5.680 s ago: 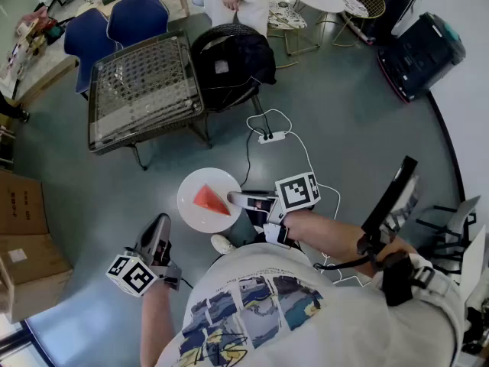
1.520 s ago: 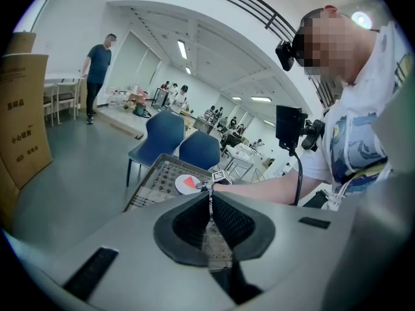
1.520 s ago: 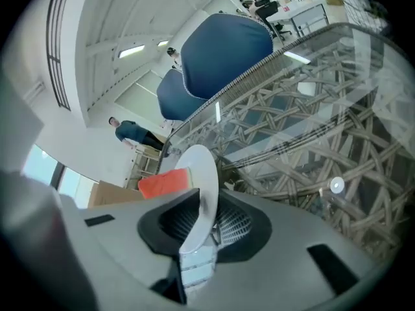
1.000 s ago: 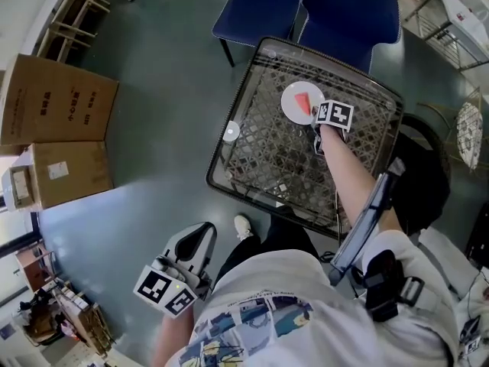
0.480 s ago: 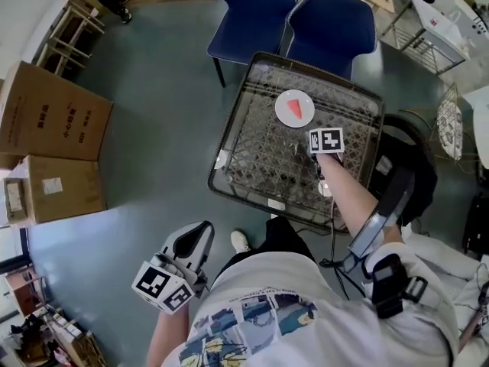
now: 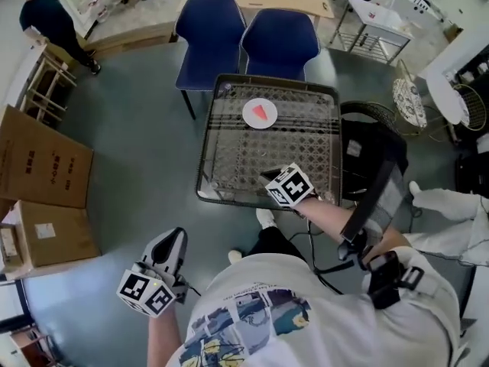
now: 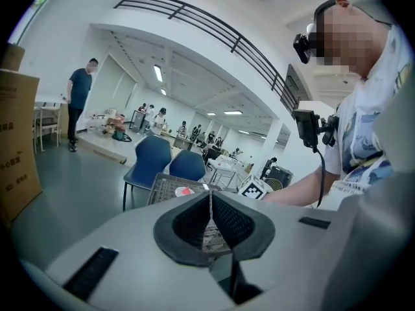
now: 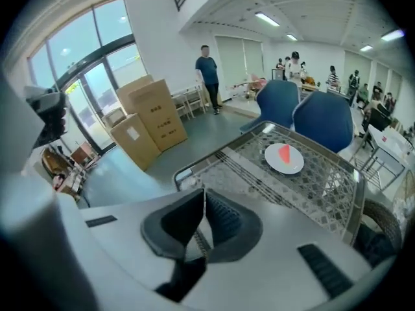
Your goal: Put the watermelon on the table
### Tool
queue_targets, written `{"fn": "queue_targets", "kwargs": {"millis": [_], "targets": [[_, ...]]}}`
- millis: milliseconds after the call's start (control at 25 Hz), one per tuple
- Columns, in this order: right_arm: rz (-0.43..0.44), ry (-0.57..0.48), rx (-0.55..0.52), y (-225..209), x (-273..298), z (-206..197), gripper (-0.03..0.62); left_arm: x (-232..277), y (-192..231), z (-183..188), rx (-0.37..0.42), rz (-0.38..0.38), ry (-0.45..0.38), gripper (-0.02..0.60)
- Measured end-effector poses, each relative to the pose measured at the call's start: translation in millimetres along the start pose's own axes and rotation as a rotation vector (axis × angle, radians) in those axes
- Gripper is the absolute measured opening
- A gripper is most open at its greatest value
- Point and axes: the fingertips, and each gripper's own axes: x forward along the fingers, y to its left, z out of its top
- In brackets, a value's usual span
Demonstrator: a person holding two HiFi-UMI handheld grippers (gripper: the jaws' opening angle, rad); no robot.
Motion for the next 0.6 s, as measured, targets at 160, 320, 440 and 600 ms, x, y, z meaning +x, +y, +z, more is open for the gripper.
{"fn": "queue_targets", "kwargs": {"millis": [160,320,440,600], "targets": [[0.036,-0.057,-0.091,68.2,-34.9,2.5,0.018,-23.1,-1.3,-10.5,0.014,-0.02,0.005,0.02],[0.053,-0.122,-0.146,121.8,-64.8,5.3,0.015,-36.0,-14.7,-25.0,0.023,-0.064,0.012,0.02],[0.071,-0.16,-0.197,157.1,-84.7,7.6,0.014,-40.8,-27.1,-32.9,0.032,-0.098,0.015,0.02],[0.079,-0.188,-0.277,188.6,-107.6,14.7,0.012,-41.7,-39.3,-37.0,0.041,-0.136,0.017,0.02]]}}
